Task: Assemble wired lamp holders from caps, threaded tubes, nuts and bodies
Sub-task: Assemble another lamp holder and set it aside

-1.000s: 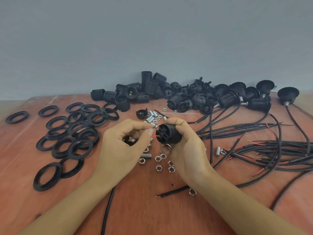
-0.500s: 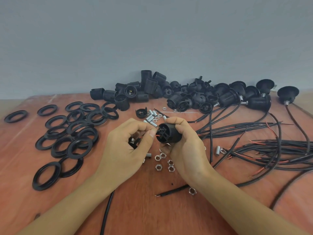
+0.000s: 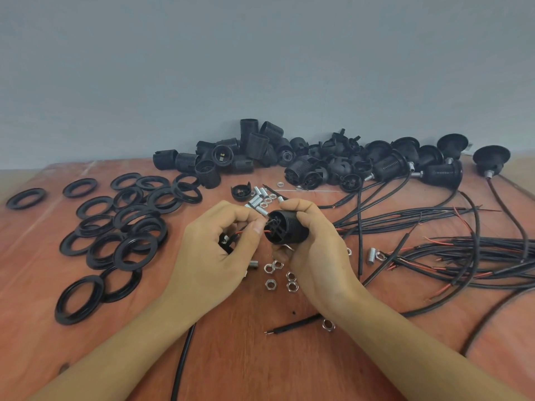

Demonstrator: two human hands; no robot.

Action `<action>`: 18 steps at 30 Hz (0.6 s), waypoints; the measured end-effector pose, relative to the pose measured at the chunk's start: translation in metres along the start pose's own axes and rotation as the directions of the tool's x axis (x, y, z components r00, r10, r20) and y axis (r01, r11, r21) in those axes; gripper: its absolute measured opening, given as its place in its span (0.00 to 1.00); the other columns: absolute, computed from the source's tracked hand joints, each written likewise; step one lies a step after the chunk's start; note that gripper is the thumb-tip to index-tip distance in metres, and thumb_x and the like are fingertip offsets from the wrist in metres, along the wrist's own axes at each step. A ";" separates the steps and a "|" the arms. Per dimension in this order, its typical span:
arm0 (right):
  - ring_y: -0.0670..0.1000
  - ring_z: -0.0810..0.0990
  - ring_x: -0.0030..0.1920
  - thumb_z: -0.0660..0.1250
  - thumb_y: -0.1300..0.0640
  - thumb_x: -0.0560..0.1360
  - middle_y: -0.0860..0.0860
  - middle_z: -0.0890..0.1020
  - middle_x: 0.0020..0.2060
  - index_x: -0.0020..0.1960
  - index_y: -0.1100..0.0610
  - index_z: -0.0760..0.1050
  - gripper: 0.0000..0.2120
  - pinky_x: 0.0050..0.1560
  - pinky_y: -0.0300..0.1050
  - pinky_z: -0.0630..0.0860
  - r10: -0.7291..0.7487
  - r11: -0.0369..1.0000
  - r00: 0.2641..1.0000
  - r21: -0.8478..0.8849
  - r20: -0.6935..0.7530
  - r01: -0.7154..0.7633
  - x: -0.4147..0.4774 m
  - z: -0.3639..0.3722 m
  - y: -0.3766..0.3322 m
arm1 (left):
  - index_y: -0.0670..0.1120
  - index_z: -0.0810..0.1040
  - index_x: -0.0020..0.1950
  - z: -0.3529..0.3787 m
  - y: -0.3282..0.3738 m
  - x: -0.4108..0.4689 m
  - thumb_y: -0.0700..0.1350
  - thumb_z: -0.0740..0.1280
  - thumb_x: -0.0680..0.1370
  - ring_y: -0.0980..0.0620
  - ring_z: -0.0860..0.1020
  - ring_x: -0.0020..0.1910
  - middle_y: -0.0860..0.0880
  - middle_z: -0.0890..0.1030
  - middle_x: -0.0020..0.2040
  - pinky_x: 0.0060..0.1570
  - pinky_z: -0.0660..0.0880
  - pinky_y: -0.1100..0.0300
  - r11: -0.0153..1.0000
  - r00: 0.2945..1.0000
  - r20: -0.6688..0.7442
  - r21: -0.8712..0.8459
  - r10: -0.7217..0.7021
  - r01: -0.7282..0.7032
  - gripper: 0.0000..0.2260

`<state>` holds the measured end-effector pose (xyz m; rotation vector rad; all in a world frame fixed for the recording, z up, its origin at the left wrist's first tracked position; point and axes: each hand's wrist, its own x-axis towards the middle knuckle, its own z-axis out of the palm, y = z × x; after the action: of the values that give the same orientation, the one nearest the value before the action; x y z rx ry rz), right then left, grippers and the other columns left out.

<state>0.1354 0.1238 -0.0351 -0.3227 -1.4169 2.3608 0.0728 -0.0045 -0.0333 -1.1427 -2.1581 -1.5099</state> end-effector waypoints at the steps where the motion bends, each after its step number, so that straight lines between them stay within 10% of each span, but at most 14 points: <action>1: 0.49 0.75 0.35 0.50 0.66 0.80 0.52 0.78 0.37 0.45 0.55 0.75 0.16 0.37 0.47 0.67 -0.004 1.000 1.000 -0.021 -0.003 0.004 0.000 0.000 0.000 | 0.50 0.80 0.44 0.000 0.000 0.000 0.43 0.67 0.76 0.51 0.77 0.38 0.55 0.79 0.40 0.40 0.73 0.62 1.000 1.000 0.000 -0.002 -0.002 0.002 0.03; 18: 0.51 0.74 0.44 0.56 0.57 0.84 0.57 0.78 0.44 0.55 0.52 0.76 0.10 0.47 0.50 0.70 -0.252 0.897 0.957 -0.335 0.145 0.287 0.001 -0.007 0.009 | 0.45 0.79 0.45 0.001 -0.002 0.000 0.42 0.67 0.78 0.59 0.76 0.31 0.55 0.78 0.33 0.34 0.69 0.71 0.994 0.994 0.021 -0.040 -0.103 0.104 0.03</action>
<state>0.1353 0.1257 -0.0462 -0.0917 -1.8072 1.9180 0.0718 -0.0039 -0.0355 -1.0772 -2.2407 -1.5996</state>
